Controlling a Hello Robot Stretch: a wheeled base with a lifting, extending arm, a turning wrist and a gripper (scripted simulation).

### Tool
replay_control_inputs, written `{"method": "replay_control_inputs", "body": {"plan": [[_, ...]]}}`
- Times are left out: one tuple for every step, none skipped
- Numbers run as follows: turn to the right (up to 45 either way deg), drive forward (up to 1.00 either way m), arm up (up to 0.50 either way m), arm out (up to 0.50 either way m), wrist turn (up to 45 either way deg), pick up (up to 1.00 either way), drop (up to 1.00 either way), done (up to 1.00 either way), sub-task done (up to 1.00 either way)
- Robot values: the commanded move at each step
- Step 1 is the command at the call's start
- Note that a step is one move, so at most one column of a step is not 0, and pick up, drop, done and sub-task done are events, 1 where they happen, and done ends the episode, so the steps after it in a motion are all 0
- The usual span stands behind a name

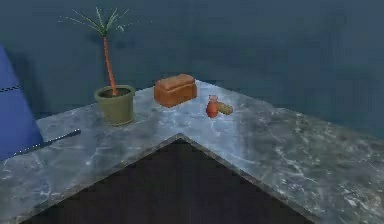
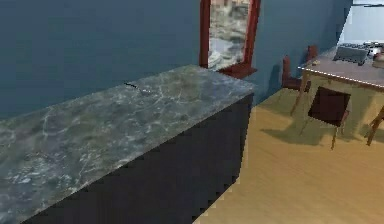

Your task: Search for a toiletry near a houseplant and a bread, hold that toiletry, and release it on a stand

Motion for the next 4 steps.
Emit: {"method": "replay_control_inputs", "body": {"plan": [[-45.0, 0.0, 0.0, 0.0, 0.0, 0.0, 0.0, 0.0, 0.0], [-33.0, 0.0, 0.0, 0.0, 0.0, 0.0, 0.0, 0.0, 0.0], [45.0, 0.0, 0.0, 0.0, 0.0, 0.0, 0.0, 0.0, 0.0], [39.0, 0.0, 0.0, 0.0, 0.0, 0.0, 0.0, 0.0, 0.0]]}}
